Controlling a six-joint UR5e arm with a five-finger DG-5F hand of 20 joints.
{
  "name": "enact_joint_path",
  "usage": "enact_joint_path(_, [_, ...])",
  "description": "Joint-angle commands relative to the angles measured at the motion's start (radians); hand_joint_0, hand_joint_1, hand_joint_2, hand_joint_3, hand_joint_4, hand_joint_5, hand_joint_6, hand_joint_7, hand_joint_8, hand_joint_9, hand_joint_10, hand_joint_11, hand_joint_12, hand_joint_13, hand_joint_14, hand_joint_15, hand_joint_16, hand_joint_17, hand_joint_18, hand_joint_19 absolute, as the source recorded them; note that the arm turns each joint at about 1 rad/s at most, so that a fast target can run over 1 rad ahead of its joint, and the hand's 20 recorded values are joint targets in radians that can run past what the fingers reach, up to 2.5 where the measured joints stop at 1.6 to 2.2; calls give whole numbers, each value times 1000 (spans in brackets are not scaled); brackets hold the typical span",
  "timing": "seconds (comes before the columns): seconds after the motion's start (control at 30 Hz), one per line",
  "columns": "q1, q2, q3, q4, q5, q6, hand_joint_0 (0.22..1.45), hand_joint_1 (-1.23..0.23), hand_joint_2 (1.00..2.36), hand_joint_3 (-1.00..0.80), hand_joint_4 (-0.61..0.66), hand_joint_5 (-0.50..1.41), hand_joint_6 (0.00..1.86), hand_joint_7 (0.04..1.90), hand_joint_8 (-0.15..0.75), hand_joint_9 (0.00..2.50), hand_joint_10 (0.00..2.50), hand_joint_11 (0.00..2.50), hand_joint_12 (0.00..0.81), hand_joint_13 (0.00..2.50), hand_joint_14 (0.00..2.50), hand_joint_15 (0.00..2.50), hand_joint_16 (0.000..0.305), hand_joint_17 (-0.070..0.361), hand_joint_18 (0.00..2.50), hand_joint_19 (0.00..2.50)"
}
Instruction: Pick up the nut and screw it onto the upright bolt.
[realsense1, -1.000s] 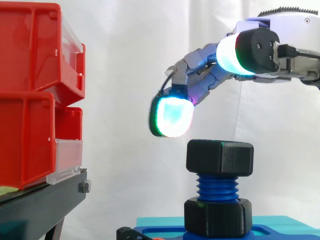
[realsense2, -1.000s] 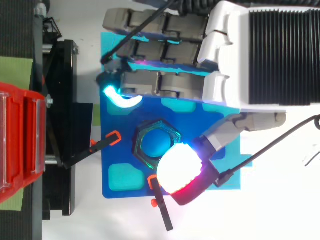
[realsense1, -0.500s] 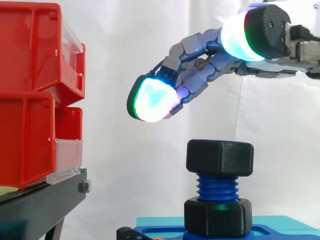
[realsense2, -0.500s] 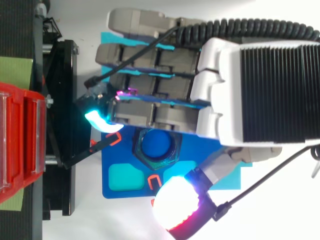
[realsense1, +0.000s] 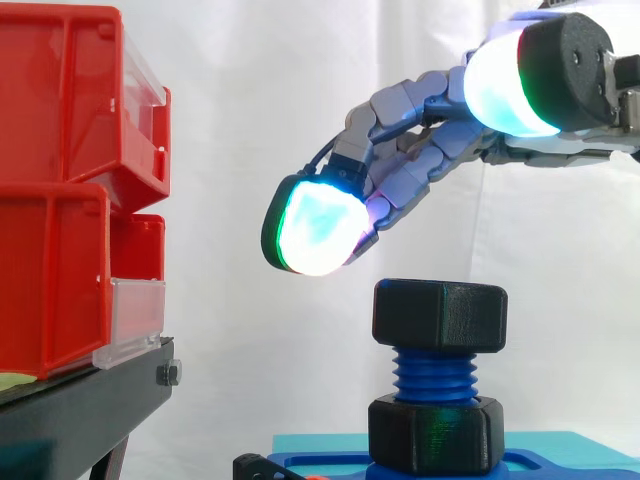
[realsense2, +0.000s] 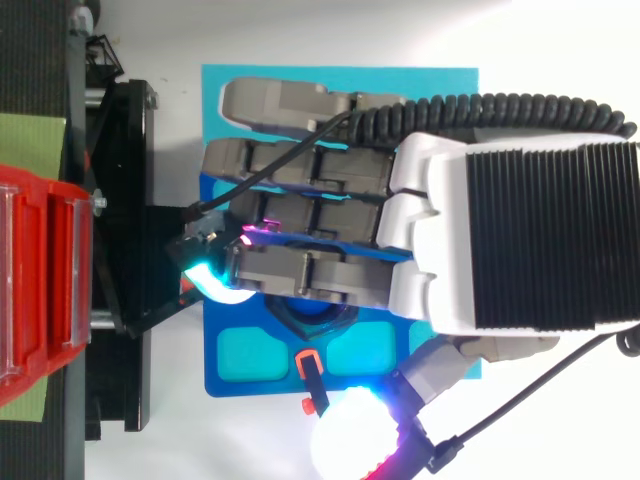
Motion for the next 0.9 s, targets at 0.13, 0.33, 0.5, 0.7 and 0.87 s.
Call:
enact_joint_path(0.13, [-7, -1, 0, -33, -3, 1, 507, -24, 1000, -500, 256, -62, 503, 805, 235, 635, 0, 0, 281, 348, 0, 0, 29, 64, 0, 0])
enact_joint_path(0.33, [-10, -1, -3, -39, -1, 1, 513, -47, 1000, -500, 293, -28, 504, 914, 240, 679, 0, 0, 271, 368, 0, 0, 27, 62, 0, 0])
enact_joint_path(0.5, [-13, -1, -3, -67, -3, -2, 519, -74, 1000, -500, 265, 2, 504, 1057, 244, 733, 0, 0, 263, 396, 0, 0, 25, 57, 2, 0])
enact_joint_path(0.7, [-22, 1, -3, -76, -3, -3, 522, -79, 1000, -500, 185, 36, 504, 1227, 249, 829, 0, 0, 245, 445, 0, 0, 22, 50, 48, 0])
enact_joint_path(0.87, [-36, -1, -3, -81, -6, -33, 528, -95, 1000, -500, 134, 61, 503, 1301, 245, 957, 0, 0, 206, 507, 0, 0, 16, 37, 112, 0])
